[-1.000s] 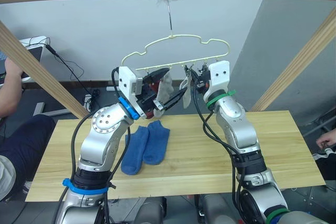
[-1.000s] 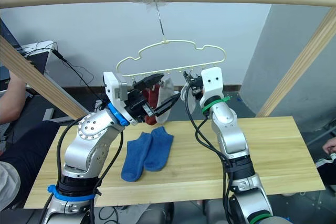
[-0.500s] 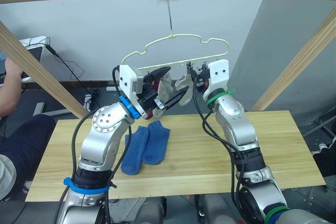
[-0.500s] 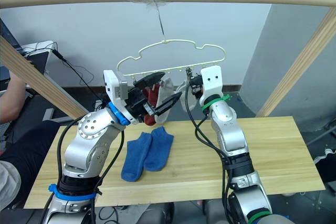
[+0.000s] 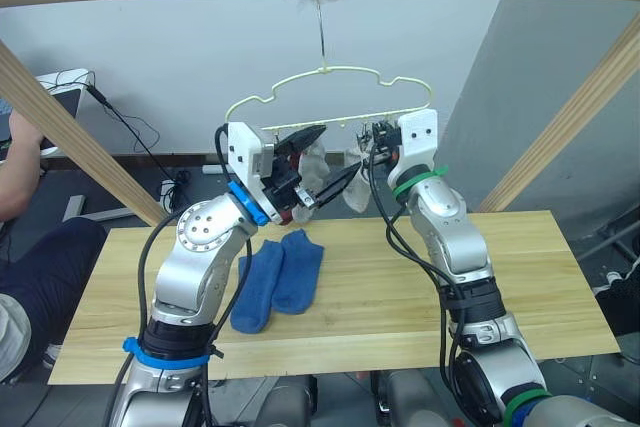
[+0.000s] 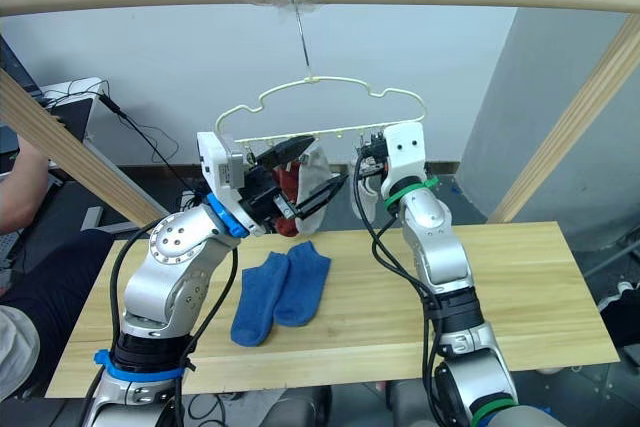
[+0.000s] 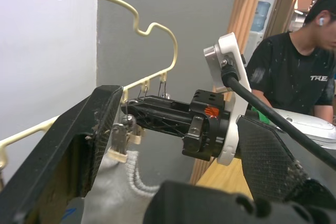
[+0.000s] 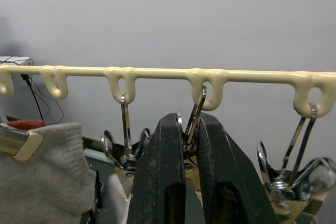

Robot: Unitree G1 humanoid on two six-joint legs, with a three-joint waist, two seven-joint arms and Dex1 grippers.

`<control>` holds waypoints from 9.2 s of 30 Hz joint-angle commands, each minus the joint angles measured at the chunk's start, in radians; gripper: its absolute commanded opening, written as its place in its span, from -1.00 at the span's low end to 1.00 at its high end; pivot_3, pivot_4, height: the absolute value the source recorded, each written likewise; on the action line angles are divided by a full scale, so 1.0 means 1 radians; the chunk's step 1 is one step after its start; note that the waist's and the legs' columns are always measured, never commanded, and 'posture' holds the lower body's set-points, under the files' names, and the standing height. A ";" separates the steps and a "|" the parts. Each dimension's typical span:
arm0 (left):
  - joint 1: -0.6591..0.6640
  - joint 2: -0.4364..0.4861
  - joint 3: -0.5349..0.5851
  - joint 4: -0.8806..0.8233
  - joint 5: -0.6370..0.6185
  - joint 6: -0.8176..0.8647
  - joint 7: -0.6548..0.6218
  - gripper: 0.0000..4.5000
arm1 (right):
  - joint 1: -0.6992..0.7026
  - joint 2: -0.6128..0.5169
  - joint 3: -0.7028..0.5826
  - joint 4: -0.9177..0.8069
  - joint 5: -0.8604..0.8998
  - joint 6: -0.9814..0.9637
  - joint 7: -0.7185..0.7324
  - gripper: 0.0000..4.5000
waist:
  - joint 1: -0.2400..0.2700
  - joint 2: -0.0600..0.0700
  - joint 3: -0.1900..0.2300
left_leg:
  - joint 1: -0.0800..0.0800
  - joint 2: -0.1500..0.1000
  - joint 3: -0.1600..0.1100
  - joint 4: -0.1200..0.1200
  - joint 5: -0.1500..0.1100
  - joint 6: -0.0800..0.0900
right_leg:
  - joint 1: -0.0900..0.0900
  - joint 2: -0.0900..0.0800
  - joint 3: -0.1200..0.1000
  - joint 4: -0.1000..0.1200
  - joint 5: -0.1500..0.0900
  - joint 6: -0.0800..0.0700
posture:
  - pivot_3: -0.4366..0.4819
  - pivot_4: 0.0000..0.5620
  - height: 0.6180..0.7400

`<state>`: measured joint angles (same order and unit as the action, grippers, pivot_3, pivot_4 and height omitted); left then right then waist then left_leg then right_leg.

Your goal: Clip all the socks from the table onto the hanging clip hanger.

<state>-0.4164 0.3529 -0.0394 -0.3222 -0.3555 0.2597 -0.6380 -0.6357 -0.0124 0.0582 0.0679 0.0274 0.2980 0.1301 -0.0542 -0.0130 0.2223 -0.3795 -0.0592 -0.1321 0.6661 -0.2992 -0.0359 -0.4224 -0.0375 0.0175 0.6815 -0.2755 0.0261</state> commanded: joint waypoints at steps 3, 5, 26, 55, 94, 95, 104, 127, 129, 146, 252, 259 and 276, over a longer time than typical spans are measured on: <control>0.001 -0.001 0.000 -0.056 -0.011 0.003 0.008 0.81 | -0.013 0.003 -0.008 -0.023 0.011 -0.021 0.001 -1.00 | 0.000 0.000 0.000 | 0.000 0.000 0.000 0.000 0.000 0.000 | 0.000 0.000 0.000 0.000 0.000 0.000 | -0.07 -0.20 1.00; 0.002 0.001 0.001 -0.056 -0.010 0.004 0.007 0.81 | -0.012 0.002 -0.008 -0.024 0.011 -0.021 0.001 -1.00 | 0.000 0.000 0.000 | 0.000 0.000 0.000 0.000 0.000 0.000 | 0.000 0.000 0.000 0.000 0.000 0.000 | -0.07 -0.19 1.00; 0.282 0.068 -0.126 0.236 0.320 0.026 0.147 0.99 | 0.031 -0.091 -0.030 -0.161 0.076 0.223 0.070 -1.00 | 0.008 0.000 0.000 | 0.001 0.000 -0.001 -0.001 0.000 0.000 | 0.001 0.000 0.000 0.000 0.001 -0.001 | -0.10 -0.17 1.00; 0.248 -0.055 -0.164 0.531 0.343 -0.031 0.081 -0.99 | 0.046 -0.093 -0.054 -0.214 0.104 0.316 0.064 -1.00 | 0.006 0.000 -0.003 | 0.001 0.000 -0.001 0.000 0.001 0.001 | 0.001 0.000 -0.001 0.000 0.002 -0.002 | -0.16 -0.26 1.00; 0.098 -0.163 -0.227 0.333 0.468 -0.450 0.170 -0.99 | -0.197 -0.036 -0.407 -0.281 0.492 1.071 -0.061 -1.00 | 0.010 0.000 -0.003 | 0.000 0.000 0.000 0.000 0.002 0.003 | 0.001 -0.001 -0.001 0.000 0.003 -0.001 | -0.20 -0.21 1.00; 0.093 -0.159 -0.226 0.343 0.483 -0.458 0.182 -0.99 | -0.200 -0.031 -0.415 -0.281 0.495 1.077 -0.066 -1.00 | 0.010 0.000 -0.003 | 0.000 0.000 0.000 0.000 0.002 0.003 | 0.001 -0.001 -0.001 0.000 0.003 -0.001 | -0.20 -0.21 1.00; 0.051 -0.160 -0.227 0.392 0.521 -0.504 0.228 -0.99 | -0.216 0.001 -0.462 -0.283 0.516 1.123 -0.095 -1.00 | 0.010 0.000 -0.003 | -0.001 0.000 0.000 -0.001 0.002 0.003 | 0.000 -0.001 0.000 -0.001 0.004 -0.001 | -0.20 -0.21 1.00; 0.055 -0.194 -0.241 0.366 0.447 -0.433 0.168 -1.00 | -0.204 -0.075 -0.466 -0.372 0.584 1.087 -0.005 0.98 | -0.003 0.000 -0.003 | -0.001 0.000 0.000 -0.001 0.002 0.003 | 0.000 -0.001 0.000 -0.001 0.003 -0.001 | -0.20 -0.23 1.00; 0.055 -0.206 -0.244 0.365 0.427 -0.409 0.153 -1.00 | -0.185 -0.091 -0.467 -0.403 0.598 1.077 0.009 0.98 | -0.002 0.000 -0.003 | -0.001 0.000 0.000 -0.001 0.002 0.003 | 0.000 -0.001 -0.001 -0.001 0.003 -0.001 | -0.20 -0.23 1.00; 0.068 -0.202 -0.192 0.340 0.312 -0.239 0.114 0.74 | 0.183 -0.208 -0.191 -0.507 0.334 0.491 0.036 1.00 | -0.011 0.000 -0.003 | 0.000 0.000 0.001 -0.001 0.003 0.003 | 0.000 0.000 0.000 0.000 0.003 -0.001 | -0.24 -0.31 1.00; -0.009 -0.018 -0.056 0.046 0.088 -0.113 0.008 1.00 | 0.026 -0.045 -0.024 -0.068 -0.001 -0.011 -0.035 -0.16 | -0.002 0.001 -0.003 | 0.000 0.000 0.001 0.001 0.004 0.001 | 0.000 0.000 0.000 0.001 0.005 -0.002 | -0.09 -0.30 1.00; -0.009 -0.018 -0.056 0.044 0.087 -0.110 0.013 1.00 | 0.016 -0.047 -0.028 -0.054 0.001 -0.017 -0.034 -0.16 | -0.002 0.001 -0.003 | 0.000 0.000 0.001 0.001 0.004 0.001 | 0.000 0.000 0.000 0.001 0.005 -0.002 | -0.09 -0.29 1.00; -0.004 -0.021 -0.064 0.031 0.087 -0.096 0.022 1.00 | 0.020 -0.050 -0.038 -0.049 0.004 -0.023 -0.029 -0.98 | -0.002 0.001 -0.003 | 0.000 0.000 0.001 0.001 0.004 0.002 | 0.000 0.000 0.000 0.001 0.005 -0.002 | -0.09 -0.25 1.00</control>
<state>-0.4153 0.3359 -0.1105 -0.2399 -0.2623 0.1696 -0.6211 -0.6047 -0.0610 0.0299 0.0438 0.0239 0.2934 0.0993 -0.0564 -0.0125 0.2194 -0.3790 -0.0594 -0.1310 0.6666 -0.2955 -0.0343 -0.4221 -0.0374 0.0179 0.6822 -0.2710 0.0245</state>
